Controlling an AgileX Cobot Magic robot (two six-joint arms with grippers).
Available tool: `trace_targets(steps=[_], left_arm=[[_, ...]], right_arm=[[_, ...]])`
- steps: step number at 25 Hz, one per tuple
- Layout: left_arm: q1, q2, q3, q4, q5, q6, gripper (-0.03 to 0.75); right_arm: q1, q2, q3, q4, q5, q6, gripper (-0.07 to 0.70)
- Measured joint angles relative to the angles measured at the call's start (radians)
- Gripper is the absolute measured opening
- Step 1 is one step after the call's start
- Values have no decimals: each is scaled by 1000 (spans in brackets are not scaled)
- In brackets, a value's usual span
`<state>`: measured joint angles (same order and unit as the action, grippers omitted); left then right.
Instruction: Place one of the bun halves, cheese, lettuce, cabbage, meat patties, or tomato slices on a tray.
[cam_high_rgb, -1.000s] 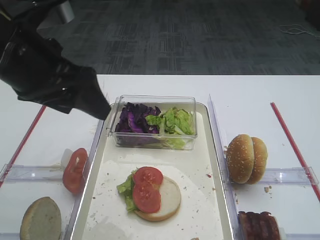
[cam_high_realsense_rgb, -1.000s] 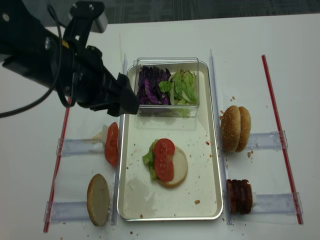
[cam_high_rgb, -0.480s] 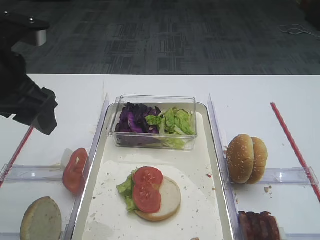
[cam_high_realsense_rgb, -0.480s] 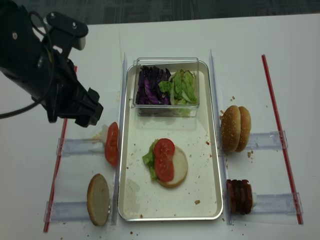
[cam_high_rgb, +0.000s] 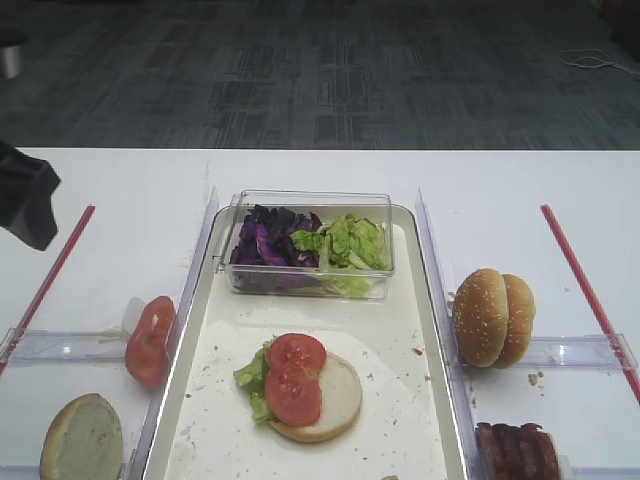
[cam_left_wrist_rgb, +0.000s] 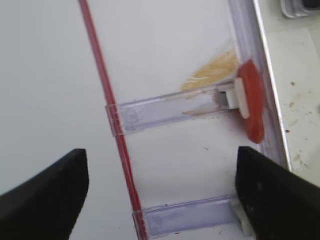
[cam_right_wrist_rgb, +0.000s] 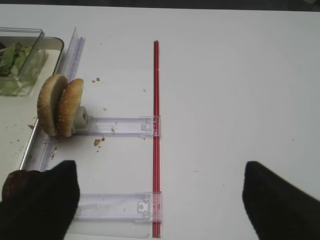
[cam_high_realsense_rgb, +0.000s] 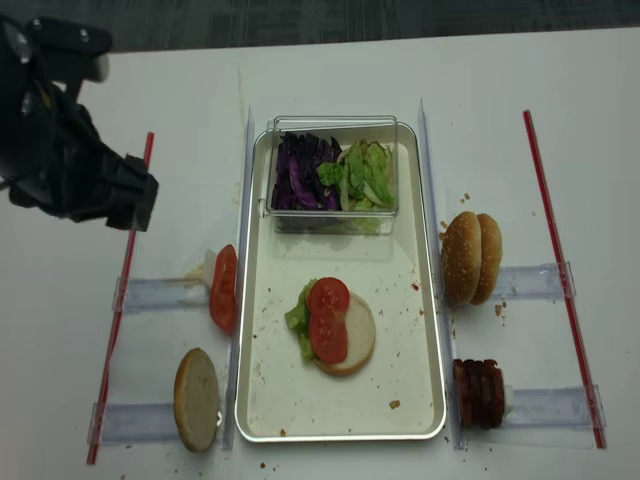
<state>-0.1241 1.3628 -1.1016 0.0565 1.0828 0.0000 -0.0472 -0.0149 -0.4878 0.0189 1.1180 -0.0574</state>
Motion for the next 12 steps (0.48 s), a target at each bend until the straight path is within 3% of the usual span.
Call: trace_targets(steps=[7,12], left_arm=[[209,0,0,9,15,-5,587],[271,0,0,20,35,-16,587]], right_arm=[[0,0,0,0,0,-2,685],[0,0,0,0,0,-2,685]])
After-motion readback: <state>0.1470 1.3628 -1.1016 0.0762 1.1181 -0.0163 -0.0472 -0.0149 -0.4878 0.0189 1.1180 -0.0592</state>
